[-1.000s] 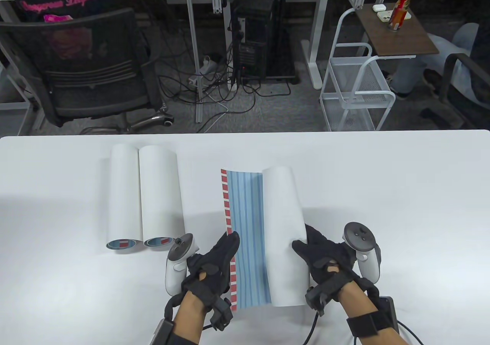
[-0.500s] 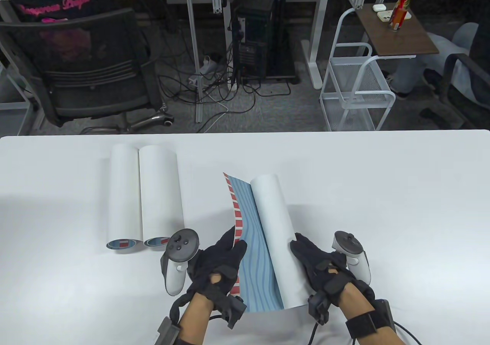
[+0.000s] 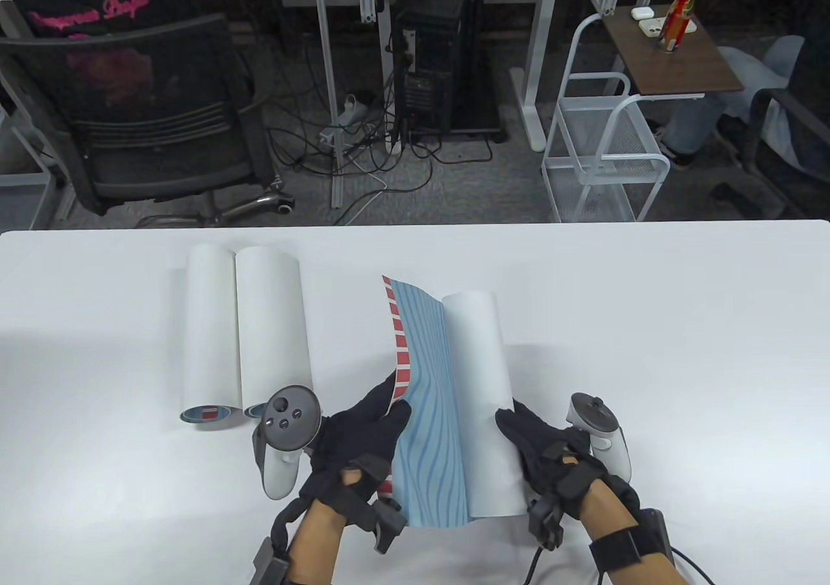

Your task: Unroll mouse pads and stack together

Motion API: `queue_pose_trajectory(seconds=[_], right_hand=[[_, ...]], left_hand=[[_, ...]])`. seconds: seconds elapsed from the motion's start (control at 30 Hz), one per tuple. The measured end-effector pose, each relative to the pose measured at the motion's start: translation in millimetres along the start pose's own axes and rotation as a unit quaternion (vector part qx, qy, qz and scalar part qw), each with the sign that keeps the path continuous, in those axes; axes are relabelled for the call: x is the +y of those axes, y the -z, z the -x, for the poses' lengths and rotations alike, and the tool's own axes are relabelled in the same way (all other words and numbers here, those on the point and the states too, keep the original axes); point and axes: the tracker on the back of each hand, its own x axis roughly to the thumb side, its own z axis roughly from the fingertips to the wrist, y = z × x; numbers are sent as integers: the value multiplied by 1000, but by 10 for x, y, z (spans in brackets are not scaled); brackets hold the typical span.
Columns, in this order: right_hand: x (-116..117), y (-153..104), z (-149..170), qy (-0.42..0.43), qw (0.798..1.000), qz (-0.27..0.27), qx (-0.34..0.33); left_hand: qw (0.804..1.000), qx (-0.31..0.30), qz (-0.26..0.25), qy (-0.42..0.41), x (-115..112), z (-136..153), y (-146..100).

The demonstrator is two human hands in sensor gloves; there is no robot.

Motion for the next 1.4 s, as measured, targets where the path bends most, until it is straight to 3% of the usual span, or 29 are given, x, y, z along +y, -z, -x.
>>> queue_pose_trajectory(seconds=[0.13, 0.43, 0.9, 1.2, 1.3, 1.4], right_hand=[[-50, -16, -1, -1, 1000, 25, 3], [-105, -33, 14, -5, 1000, 8, 14], [-403, -163, -9, 13, 1000, 10, 13], [-617, -292, -32, 15, 987, 149, 50], [-667, -387, -157, -65, 976, 198, 61], [-690, -486, -317, -160, 951, 258, 60]], left_hand=[[1000, -23, 9, 2, 35, -36, -11], [997, -67, 42, 11, 1, -160, -46], [997, -67, 35, 14, 36, -137, -51], [998, -59, 24, 18, 61, -123, -53], [998, -47, 15, 25, 85, -81, -40], [998, -24, -5, 51, 100, -38, -27]])
